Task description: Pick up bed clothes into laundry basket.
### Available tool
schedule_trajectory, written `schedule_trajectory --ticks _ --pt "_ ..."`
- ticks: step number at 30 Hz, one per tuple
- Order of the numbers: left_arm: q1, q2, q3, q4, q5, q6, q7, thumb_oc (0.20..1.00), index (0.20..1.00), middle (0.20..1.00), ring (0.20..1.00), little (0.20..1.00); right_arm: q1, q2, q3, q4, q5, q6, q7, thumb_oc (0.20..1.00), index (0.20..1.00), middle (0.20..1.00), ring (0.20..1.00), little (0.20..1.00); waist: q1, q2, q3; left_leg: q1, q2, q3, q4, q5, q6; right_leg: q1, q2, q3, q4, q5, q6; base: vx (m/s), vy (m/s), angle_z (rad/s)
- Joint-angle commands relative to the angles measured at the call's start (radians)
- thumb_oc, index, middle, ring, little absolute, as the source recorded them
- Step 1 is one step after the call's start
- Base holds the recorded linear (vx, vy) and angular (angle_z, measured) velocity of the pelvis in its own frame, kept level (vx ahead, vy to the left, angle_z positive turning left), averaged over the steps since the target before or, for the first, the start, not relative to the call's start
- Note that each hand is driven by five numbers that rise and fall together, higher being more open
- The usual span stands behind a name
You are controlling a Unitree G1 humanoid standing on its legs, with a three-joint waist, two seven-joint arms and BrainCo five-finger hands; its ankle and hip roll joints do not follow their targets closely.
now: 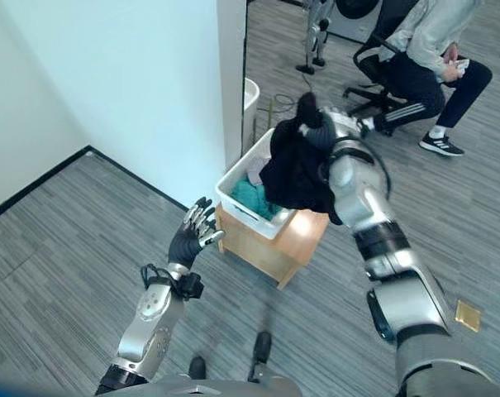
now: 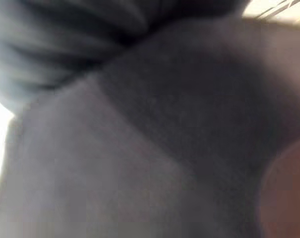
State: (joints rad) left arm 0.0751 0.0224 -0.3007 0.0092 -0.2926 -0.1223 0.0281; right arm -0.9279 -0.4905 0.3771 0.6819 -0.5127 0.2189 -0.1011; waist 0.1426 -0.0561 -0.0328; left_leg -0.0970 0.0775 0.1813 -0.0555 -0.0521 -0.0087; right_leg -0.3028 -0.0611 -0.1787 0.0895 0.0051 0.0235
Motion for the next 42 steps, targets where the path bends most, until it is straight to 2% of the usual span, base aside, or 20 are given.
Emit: schedule_trajectory --ticks 1,3,5,6,9,12,16,17,19,25,26,33,34,35,39,40,42 --pt "-0.072 -0.021 -0.047 0.015 0.004 -0.062 -0.022 1.000 1.000 1.000 1.000 1.000 -0.152 -0.013 -0.020 0.057 -0.031 -0.041 -0.132 0.200 0.200 0.200 0.200 0.200 0.022 -0.029 -0.025 -0.070 0.004 -0.029 -0.032 0.140 0.016 0.209 -0.028 -0.015 -0.177 0.032 0.003 0.03 -0.007 0.15" --pt "-0.080 -0.014 -0.052 0.023 0.008 -0.070 -0.034 1.000 1.000 1.000 1.000 1.000 -0.213 0.006 0.028 0.181 -0.036 -0.042 -0.173 0.200 0.200 0.200 0.200 0.200 0.043 -0.035 -0.010 -0.099 0.013 -0.024 -0.032 0.149 0.005 0.196 -0.035 -0.046 -0.177 0.029 0.015 0.01 -0.016 0.06" --pt "-0.083 -0.016 -0.049 0.025 0.008 -0.071 -0.035 1.000 1.000 1.000 1.000 1.000 -0.224 0.011 0.034 0.197 -0.034 -0.047 -0.181 0.200 0.200 0.200 0.200 0.200 0.039 -0.034 -0.011 -0.104 0.012 -0.026 -0.032 0.150 0.004 0.192 -0.035 -0.048 -0.177 0.029 0.015 -0.01 -0.017 0.22" --pt "-0.095 -0.012 -0.053 0.023 0.010 -0.069 -0.047 1.000 1.000 1.000 1.000 1.000 -0.263 0.005 0.057 0.271 -0.034 -0.041 -0.205 0.200 0.200 0.200 0.200 0.200 0.048 -0.036 0.001 -0.130 0.019 -0.024 -0.032 0.159 -0.013 0.178 -0.040 -0.072 -0.177 0.025 0.025 -0.02 -0.027 0.29" --pt "-0.105 -0.009 -0.055 0.018 0.004 -0.073 -0.048 1.000 1.000 1.000 1.000 1.000 -0.325 0.030 0.087 0.411 -0.016 -0.032 -0.243 0.200 0.200 0.200 0.200 0.200 0.051 -0.032 0.015 -0.174 0.024 -0.020 -0.032 0.174 -0.022 0.152 -0.046 -0.102 -0.177 0.019 0.041 -0.02 -0.004 0.29" --pt "-0.118 0.000 -0.053 0.005 0.001 -0.080 -0.049 1.000 1.000 1.000 1.000 1.000 -0.401 0.058 0.099 0.542 0.020 -0.044 -0.292 0.200 0.200 0.200 0.200 0.200 0.060 -0.030 0.042 -0.224 0.019 -0.020 -0.032 0.188 -0.025 0.108 -0.054 -0.111 -0.177 0.021 0.052 -0.05 0.032 0.07" --pt "-0.132 0.004 -0.054 -0.006 -0.003 -0.080 -0.052 1.000 1.000 1.000 1.000 1.000 -0.447 0.069 0.120 0.626 0.040 -0.055 -0.331 0.200 0.200 0.200 0.200 0.200 0.068 -0.030 0.061 -0.272 0.016 -0.022 -0.032 0.204 -0.030 0.071 -0.063 -0.119 -0.177 0.023 0.057 -0.01 0.019 0.00" --pt "-0.139 0.005 -0.054 -0.009 -0.006 -0.072 -0.059 1.000 1.000 1.000 1.000 1.000 -0.479 0.065 0.141 0.715 0.060 -0.060 -0.361 0.200 0.200 0.200 0.200 0.200 0.074 -0.027 0.074 -0.312 0.009 -0.035 -0.032 0.213 -0.033 0.046 -0.069 -0.127 -0.177 0.019 0.060 0.00 0.022 0.15" --pt "-0.141 0.004 -0.053 -0.009 -0.006 -0.072 -0.059 1.000 1.000 1.000 1.000 1.000 -0.484 0.068 0.143 0.723 0.062 -0.064 -0.365 0.200 0.200 0.200 0.200 0.200 0.072 -0.027 0.072 -0.317 0.008 -0.037 -0.032 0.215 -0.033 0.041 -0.069 -0.129 -0.177 0.019 0.060 0.01 0.018 0.24" --pt "-0.146 0.014 -0.049 -0.031 -0.014 -0.062 -0.072 1.000 1.000 1.000 1.000 1.000 -0.558 0.031 0.184 0.867 0.105 -0.084 -0.449 0.200 0.200 0.200 0.200 0.200 0.099 -0.018 0.105 -0.391 -0.009 -0.053 -0.032 0.231 -0.039 0.001 -0.089 -0.150 -0.177 0.012 0.073 0.01 0.013 0.09" --pt "-0.147 0.020 -0.045 -0.059 -0.028 -0.069 -0.070 1.000 1.000 1.000 1.000 1.000 -0.592 0.003 0.187 0.908 0.144 -0.082 -0.494 0.200 0.200 0.200 0.200 0.200 0.114 -0.017 0.126 -0.440 -0.014 -0.056 -0.032 0.244 -0.043 -0.033 -0.096 -0.165 -0.177 0.010 0.080 -0.02 0.015 0.13" --pt "-0.168 0.034 -0.034 -0.082 -0.054 -0.067 -0.092 1.000 1.000 1.000 1.000 1.000 -0.644 -0.048 0.145 0.965 0.240 -0.068 -0.531 0.200 0.200 0.200 0.200 0.200 0.124 -0.028 0.118 -0.532 -0.029 -0.069 -0.032 0.260 -0.049 -0.099 -0.108 -0.187 -0.177 0.002 0.096 0.00 -0.001 0.14" --pt "-0.168 0.034 -0.033 -0.080 -0.053 -0.065 -0.096 1.000 1.000 1.000 1.000 1.000 -0.631 -0.053 0.136 0.968 0.251 -0.070 -0.532 0.222 0.222 0.222 0.222 0.222 0.128 -0.026 0.114 -0.537 -0.033 -0.071 -0.032 0.260 -0.050 -0.101 -0.111 -0.189 -0.177 0.001 0.099 0.04 0.009 0.41" --pt "-0.165 0.031 -0.035 -0.074 -0.051 -0.064 -0.102 1.000 1.000 1.000 1.000 1.000 -0.618 -0.052 0.124 0.986 0.262 -0.069 -0.530 1.000 1.000 1.000 1.000 1.000 0.132 -0.024 0.109 -0.539 -0.037 -0.075 -0.032 0.259 -0.048 -0.101 -0.114 -0.192 -0.177 -0.002 0.100 0.06 0.034 0.44" --pt "-0.111 0.027 -0.037 -0.050 -0.062 -0.057 -0.130 1.000 1.000 1.000 1.000 1.000 -0.524 -0.007 -0.061 1.018 0.344 -0.022 -0.424 1.000 1.000 1.000 1.000 1.000 0.151 -0.007 0.081 -0.495 -0.045 -0.078 -0.032 0.244 -0.037 -0.062 -0.121 -0.195 -0.177 -0.012 0.109 0.09 0.079 -0.09" --pt "-0.091 0.043 -0.026 -0.050 -0.062 -0.068 -0.131 1.000 1.000 1.000 1.000 1.000 -0.487 0.010 -0.099 0.978 0.331 -0.062 -0.417 1.000 1.000 1.000 1.000 1.000 0.148 -0.007 0.072 -0.452 -0.045 -0.075 -0.032 0.236 -0.032 -0.025 -0.119 -0.187 -0.177 -0.016 0.110 0.09 0.076 0.12" --pt "-0.084 0.048 -0.022 -0.044 -0.061 -0.077 -0.130 1.000 1.000 1.000 1.000 1.000 -0.446 0.015 -0.094 0.915 0.299 -0.085 -0.427 1.000 1.000 1.000 1.000 1.000 0.143 -0.009 0.077 -0.413 -0.045 -0.070 -0.032 0.225 -0.029 0.007 -0.124 -0.185 -0.177 -0.019 0.112 0.07 0.063 0.08"
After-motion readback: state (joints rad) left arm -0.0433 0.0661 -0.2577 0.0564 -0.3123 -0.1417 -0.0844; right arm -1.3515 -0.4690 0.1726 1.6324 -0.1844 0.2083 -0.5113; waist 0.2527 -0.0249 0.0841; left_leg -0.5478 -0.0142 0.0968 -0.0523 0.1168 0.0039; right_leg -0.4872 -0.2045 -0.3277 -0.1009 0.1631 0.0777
